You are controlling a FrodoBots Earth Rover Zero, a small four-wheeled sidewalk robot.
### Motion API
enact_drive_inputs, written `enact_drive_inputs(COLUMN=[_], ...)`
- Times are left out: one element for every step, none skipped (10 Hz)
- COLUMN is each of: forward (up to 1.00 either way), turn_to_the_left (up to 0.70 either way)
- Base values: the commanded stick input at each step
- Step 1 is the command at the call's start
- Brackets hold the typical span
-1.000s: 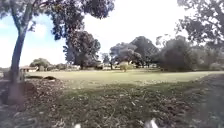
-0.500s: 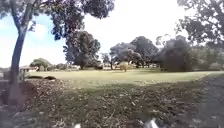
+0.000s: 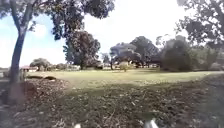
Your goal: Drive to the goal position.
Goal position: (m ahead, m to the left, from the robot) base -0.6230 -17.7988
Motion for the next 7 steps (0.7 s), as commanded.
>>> enact_drive_inputs(forward=[0.7,0.7,0.7,0.7,0.7,0.7,0.7], turn_to_the_left=[0.0,0.0,0.0,0.0,0.0,0.0,0.0])
